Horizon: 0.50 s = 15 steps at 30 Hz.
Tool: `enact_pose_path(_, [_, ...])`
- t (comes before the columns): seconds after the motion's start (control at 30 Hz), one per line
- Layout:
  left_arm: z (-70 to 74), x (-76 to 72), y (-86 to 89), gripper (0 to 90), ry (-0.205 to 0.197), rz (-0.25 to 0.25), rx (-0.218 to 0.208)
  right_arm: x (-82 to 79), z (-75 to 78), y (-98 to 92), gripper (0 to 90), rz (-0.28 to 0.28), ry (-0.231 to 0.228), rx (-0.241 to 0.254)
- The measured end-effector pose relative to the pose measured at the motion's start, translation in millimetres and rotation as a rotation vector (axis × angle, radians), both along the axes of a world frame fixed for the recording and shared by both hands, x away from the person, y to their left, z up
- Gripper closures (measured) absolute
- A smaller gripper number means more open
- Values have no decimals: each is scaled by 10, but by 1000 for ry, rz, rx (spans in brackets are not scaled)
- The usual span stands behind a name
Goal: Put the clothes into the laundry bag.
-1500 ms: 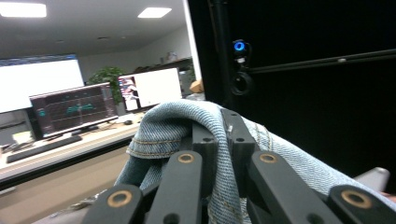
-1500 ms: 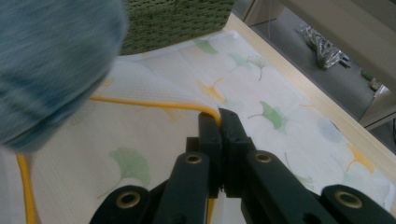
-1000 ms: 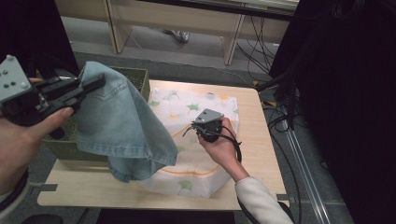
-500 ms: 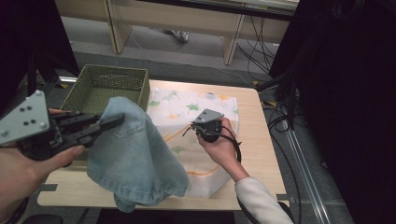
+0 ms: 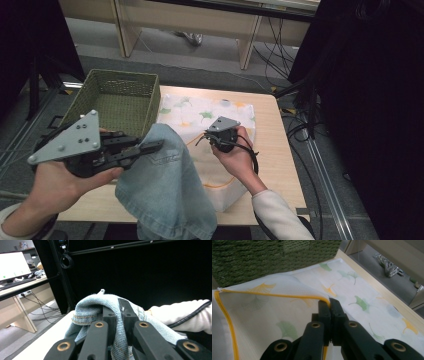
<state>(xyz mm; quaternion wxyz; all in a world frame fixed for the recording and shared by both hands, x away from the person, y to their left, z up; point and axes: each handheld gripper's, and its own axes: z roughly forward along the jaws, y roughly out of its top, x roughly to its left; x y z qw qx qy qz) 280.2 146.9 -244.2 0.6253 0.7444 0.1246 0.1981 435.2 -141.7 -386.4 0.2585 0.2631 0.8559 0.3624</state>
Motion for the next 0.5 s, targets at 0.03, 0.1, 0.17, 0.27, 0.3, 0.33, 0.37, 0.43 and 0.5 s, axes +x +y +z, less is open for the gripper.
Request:
enact_pose_path(0.03, [-2,23,-12,847,1,2,3,6,5,-4,900,9,-6,-1])
enact_pose_path(0.1, [-8,72,-28,847,-5,19,14,4,15,-9,900,11,-2,9])
enact_pose_path(0.17, [-12,119,-45,847,-27,52,38,3,27,-13,900,14,3,20])
enact_pose_path(0.27, [-12,204,-62,847,-45,85,57,3,33,-15,900,9,6,25])
enact_pose_path(0.3, [-17,232,-67,847,-47,94,63,3,33,-16,900,8,7,26])
enact_pose_path(0.33, [-28,259,-75,847,-50,104,69,4,32,-18,900,8,8,26])
enact_pose_path(0.37, [-43,283,-86,847,-56,115,82,-1,32,-17,900,2,11,30])
enact_pose_path(0.43, [-90,326,-117,847,-70,137,111,3,31,-21,900,2,10,29])
enact_pose_path(0.5, [-155,361,-163,846,-66,140,140,10,26,-23,900,9,9,24])
